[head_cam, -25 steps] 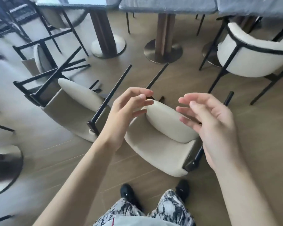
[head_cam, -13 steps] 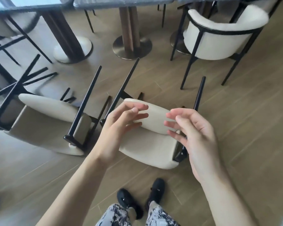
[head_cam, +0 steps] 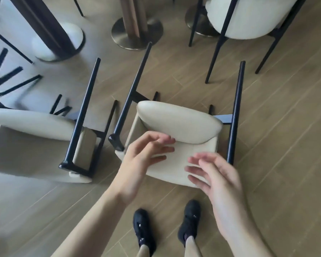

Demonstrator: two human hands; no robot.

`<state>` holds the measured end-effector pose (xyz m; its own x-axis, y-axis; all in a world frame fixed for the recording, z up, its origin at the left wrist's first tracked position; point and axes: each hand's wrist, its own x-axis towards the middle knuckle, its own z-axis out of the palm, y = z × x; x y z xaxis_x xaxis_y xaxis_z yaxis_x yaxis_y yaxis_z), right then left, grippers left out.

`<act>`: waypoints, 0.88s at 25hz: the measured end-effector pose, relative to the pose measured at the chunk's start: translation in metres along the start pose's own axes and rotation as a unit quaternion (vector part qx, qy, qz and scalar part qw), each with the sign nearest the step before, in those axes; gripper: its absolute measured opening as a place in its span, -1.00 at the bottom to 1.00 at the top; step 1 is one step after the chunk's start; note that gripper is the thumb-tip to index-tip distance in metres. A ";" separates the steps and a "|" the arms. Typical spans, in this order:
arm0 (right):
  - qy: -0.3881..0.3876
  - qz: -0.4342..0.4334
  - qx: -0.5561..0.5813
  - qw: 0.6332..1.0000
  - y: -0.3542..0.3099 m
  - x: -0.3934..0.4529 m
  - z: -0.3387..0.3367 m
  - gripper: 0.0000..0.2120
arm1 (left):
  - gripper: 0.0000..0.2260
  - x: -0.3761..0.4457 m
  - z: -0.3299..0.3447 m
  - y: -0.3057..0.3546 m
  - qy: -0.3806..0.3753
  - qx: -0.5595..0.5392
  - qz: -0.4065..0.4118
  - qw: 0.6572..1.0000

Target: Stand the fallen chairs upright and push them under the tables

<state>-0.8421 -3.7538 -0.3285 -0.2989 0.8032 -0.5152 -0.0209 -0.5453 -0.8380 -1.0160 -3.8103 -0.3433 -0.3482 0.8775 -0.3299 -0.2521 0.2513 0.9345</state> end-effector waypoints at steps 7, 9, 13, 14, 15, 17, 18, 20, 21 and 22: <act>0.127 0.059 0.149 0.979 0.130 0.074 0.010 -0.85 | -0.74 0.053 -0.048 -0.140 0.047 -0.097 -0.128 0.986; 0.132 0.094 0.187 0.969 0.168 0.096 0.007 -0.90 | -0.73 0.065 -0.053 -0.178 0.065 -0.143 -0.162 0.974; 0.139 0.172 0.208 0.953 0.252 0.140 -0.013 -0.93 | -0.79 0.088 -0.054 -0.267 0.095 -0.195 -0.229 0.949; 0.140 0.188 0.217 0.948 0.272 0.151 -0.019 -0.92 | -0.81 0.093 -0.053 -0.290 0.103 -0.198 -0.242 0.944; 0.143 0.204 0.225 0.942 0.292 0.161 -0.026 -0.92 | -0.81 0.097 -0.053 -0.314 0.111 -0.197 -0.255 0.940; 0.144 0.229 0.230 0.935 0.329 0.181 -0.039 -0.90 | -0.82 0.106 -0.050 -0.357 0.116 -0.180 -0.282 0.935; 0.147 0.243 0.225 0.932 0.348 0.190 -0.046 -0.88 | -0.83 0.109 -0.048 -0.380 0.118 -0.161 -0.299 0.933; 0.147 0.278 0.195 0.929 0.389 0.206 -0.057 -0.84 | -0.84 0.115 -0.048 -0.430 0.118 -0.125 -0.333 0.927; 0.143 0.296 0.178 0.928 0.409 0.214 -0.063 -0.82 | -0.84 0.117 -0.048 -0.454 0.118 -0.120 -0.348 0.922; 0.140 0.311 0.163 0.926 0.429 0.223 -0.068 -0.80 | -0.83 0.121 -0.050 -0.478 0.122 -0.121 -0.361 0.916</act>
<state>-0.8527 -3.7924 -0.8154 -0.0913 0.3147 -0.9448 -0.2294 -0.9299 -0.2876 -0.9827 -3.8442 -0.8364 -0.1951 0.3930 -0.8986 -0.6794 0.6066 0.4129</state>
